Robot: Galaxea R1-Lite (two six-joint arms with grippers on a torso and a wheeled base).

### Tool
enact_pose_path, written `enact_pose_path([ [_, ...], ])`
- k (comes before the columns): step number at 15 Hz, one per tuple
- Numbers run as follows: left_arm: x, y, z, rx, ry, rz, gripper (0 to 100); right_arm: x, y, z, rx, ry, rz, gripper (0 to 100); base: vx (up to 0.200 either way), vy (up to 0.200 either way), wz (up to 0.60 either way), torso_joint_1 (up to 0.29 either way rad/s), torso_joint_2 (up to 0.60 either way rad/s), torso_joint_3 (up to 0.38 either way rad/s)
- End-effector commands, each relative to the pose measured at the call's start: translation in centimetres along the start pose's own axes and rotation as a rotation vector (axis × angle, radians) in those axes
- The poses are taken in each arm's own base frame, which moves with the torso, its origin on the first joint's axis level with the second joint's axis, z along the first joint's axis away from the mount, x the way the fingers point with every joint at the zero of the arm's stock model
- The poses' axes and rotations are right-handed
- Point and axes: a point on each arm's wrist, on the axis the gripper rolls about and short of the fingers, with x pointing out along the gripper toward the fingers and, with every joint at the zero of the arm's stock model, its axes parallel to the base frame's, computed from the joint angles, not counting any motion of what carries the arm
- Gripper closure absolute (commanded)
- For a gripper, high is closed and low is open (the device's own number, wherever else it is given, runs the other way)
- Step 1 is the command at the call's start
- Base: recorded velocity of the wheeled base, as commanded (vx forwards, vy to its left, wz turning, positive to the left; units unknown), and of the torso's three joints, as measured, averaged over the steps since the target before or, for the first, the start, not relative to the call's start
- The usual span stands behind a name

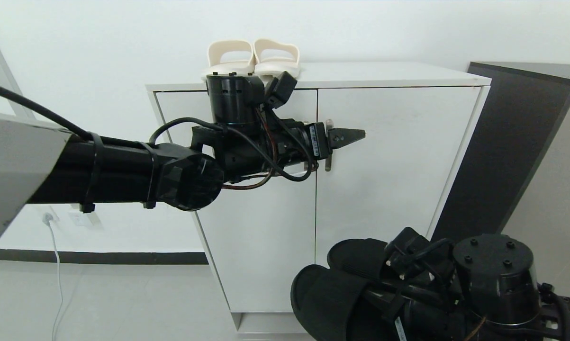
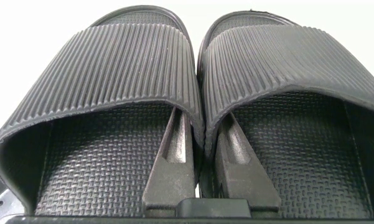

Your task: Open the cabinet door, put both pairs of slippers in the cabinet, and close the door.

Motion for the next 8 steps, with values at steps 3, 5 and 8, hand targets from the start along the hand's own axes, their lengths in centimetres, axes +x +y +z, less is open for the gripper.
enact_pose_path([
  [3, 1.38, 0.80, -0.81, -0.006, 0.013, 0.008, 0, 0.04, 0.01, -0.01, 0.000, 0.001, 0.000, 100, 0.000, 0.000, 0.00, 0.000, 0.00, 0.000],
  [5, 1.36, 0.72, -0.80, -0.005, 0.012, 0.007, 100, 0.03, 0.01, -0.05, -0.001, 0.002, 0.000, 100, 0.000, 0.000, 0.00, 0.000, 0.00, 0.000],
  [8, 1.01, 0.54, -0.72, -0.005, 0.012, 0.007, 100, -0.03, 0.19, -0.08, -0.005, 0.002, 0.007, 100, 0.000, 0.000, 0.00, 0.000, 0.00, 0.000],
])
